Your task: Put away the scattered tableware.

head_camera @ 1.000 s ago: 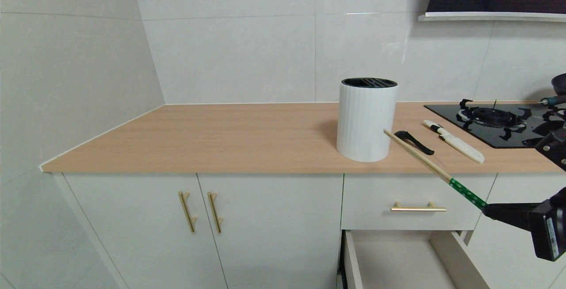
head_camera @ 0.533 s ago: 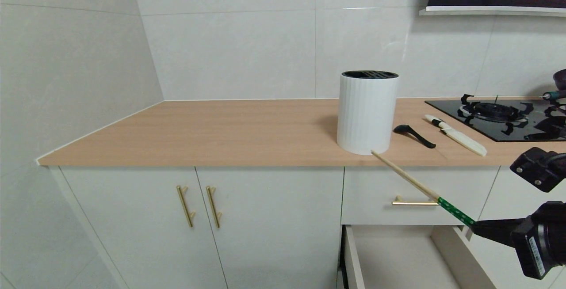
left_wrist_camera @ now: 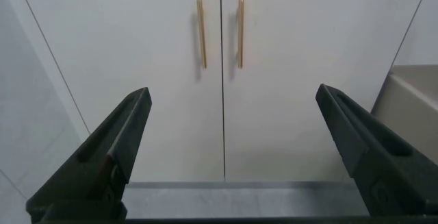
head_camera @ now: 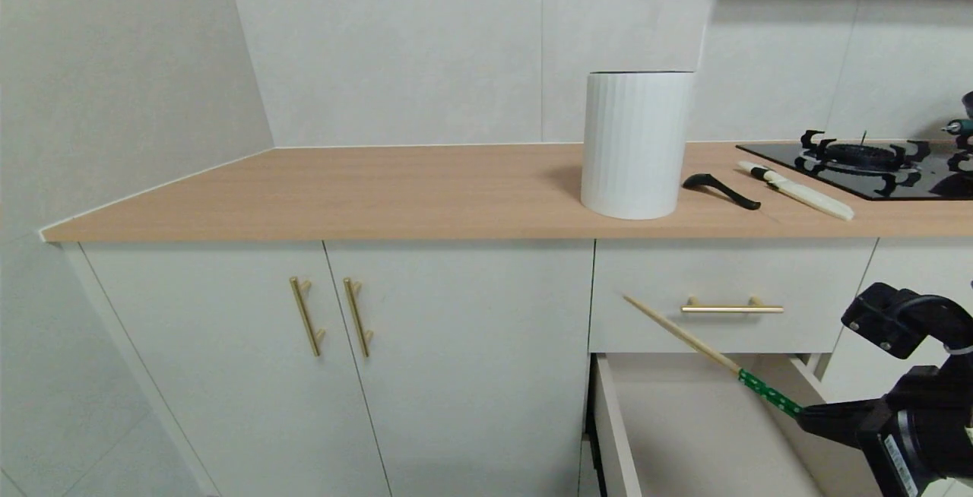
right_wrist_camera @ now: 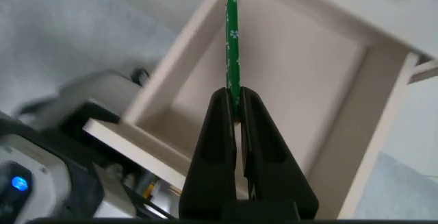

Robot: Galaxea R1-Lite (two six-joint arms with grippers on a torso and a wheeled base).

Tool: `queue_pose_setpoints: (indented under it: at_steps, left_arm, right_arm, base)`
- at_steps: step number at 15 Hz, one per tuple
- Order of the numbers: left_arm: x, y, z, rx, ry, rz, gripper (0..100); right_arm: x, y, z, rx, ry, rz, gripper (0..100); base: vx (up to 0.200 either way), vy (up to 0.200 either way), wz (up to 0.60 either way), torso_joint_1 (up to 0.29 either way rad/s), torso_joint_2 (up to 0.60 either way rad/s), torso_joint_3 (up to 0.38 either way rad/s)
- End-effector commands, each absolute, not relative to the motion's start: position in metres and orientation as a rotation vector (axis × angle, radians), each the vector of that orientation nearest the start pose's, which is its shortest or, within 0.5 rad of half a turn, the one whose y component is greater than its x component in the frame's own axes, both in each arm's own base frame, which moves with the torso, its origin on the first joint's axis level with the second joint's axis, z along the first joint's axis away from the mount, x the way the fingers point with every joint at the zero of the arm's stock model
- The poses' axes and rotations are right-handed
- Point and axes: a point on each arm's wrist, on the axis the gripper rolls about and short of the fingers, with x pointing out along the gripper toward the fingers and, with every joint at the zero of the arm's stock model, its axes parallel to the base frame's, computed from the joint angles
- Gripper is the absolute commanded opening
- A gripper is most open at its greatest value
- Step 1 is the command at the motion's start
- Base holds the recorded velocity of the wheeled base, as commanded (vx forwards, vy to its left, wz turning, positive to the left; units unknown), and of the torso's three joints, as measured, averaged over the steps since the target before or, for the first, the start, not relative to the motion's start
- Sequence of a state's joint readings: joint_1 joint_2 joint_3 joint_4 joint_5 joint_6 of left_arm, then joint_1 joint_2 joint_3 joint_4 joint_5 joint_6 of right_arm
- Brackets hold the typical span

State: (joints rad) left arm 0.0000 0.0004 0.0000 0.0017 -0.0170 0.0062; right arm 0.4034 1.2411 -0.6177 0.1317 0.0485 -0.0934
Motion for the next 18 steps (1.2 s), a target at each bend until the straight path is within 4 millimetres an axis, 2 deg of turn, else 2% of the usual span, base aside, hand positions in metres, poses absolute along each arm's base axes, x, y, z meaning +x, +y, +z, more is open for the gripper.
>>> queue_pose_setpoints:
  at_steps: [1, 7, 8, 13, 17, 18]
  left_arm:
    - [-0.023, 0.000, 0.075, 0.006, 0.001, -0.017, 100]
    - [-0.023, 0.000, 0.075, 0.006, 0.001, -0.017, 100]
    - [-0.023, 0.000, 0.075, 0.008, 0.001, -0.017, 100]
    - [-0.023, 0.000, 0.075, 0.006, 0.001, -0.017, 100]
    - [-0.023, 0.000, 0.075, 0.006, 0.001, -0.017, 100]
    - [-0.023, 0.000, 0.075, 0.006, 0.001, -0.017, 100]
  right_arm:
    - [0.154, 0.067, 0.165, -0.233, 0.769, 0.467, 0]
    - [0.162, 0.071, 0.154, -0.248, 0.831, 0.459, 0]
    - [0.175, 0.075, 0.142, -0.267, 0.901, 0.427, 0]
    - [0.213, 0.081, 0.098, -0.297, 1.113, 0.352, 0]
    - [0.253, 0.094, 0.050, -0.188, 1.287, 0.240, 0]
    - [0.254, 0.094, 0.048, -0.186, 1.292, 0.237, 0]
  base:
    - [0.000, 0.000, 0.00, -0.129, 0.45, 0.310]
    - [0.000, 0.000, 0.00, -0.038, 0.18, 0.125]
    - [0.000, 0.000, 0.00, 0.000, 0.00, 0.000]
    - [0.000, 0.000, 0.00, 0.000, 0.00, 0.000]
    - [0.000, 0.000, 0.00, 0.000, 0.00, 0.000]
    - [0.000, 0.000, 0.00, 0.000, 0.00, 0.000]
